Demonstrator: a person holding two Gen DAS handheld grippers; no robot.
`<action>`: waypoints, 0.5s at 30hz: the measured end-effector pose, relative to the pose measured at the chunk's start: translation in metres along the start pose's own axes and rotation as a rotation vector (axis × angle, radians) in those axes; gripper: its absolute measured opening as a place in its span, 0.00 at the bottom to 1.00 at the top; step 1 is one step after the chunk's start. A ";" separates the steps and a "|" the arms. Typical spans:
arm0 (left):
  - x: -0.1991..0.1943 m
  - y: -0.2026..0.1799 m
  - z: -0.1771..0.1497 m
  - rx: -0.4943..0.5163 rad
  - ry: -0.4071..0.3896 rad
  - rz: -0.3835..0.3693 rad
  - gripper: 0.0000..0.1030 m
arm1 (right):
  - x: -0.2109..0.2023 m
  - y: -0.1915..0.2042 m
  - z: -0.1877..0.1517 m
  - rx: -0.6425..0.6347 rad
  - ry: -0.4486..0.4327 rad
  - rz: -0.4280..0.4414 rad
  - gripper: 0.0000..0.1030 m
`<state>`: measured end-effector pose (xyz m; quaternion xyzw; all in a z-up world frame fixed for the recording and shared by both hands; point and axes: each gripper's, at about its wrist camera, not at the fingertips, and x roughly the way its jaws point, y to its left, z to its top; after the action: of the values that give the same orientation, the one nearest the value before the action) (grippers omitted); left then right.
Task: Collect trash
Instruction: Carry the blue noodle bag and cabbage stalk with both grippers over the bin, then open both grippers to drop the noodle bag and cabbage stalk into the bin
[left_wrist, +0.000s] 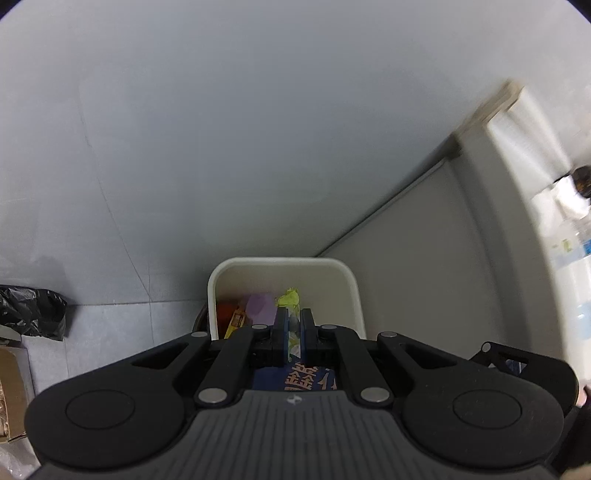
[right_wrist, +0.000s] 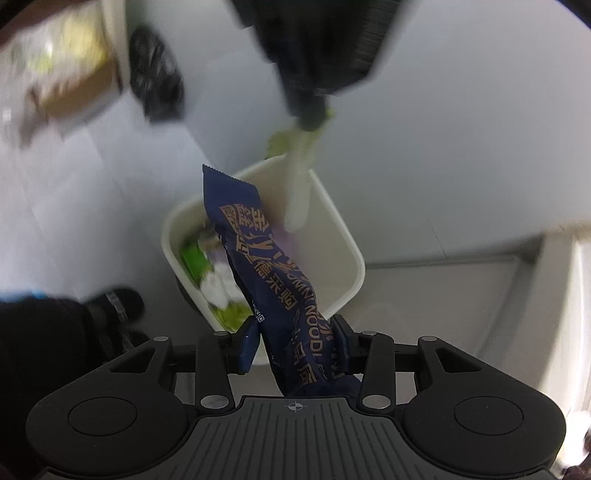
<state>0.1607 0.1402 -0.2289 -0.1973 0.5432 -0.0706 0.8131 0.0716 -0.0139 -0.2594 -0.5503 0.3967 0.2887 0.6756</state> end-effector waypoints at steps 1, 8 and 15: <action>0.007 -0.001 0.001 0.004 0.014 0.004 0.05 | 0.008 0.004 0.002 -0.033 0.018 -0.013 0.38; 0.055 -0.002 0.012 0.073 0.095 0.034 0.05 | 0.060 0.026 0.012 -0.222 0.105 -0.083 0.37; 0.097 -0.002 0.019 0.141 0.165 0.077 0.05 | 0.106 0.048 0.008 -0.392 0.175 -0.134 0.38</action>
<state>0.2171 0.1110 -0.3050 -0.1119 0.6093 -0.0934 0.7795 0.0887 0.0002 -0.3733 -0.7193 0.3527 0.2658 0.5363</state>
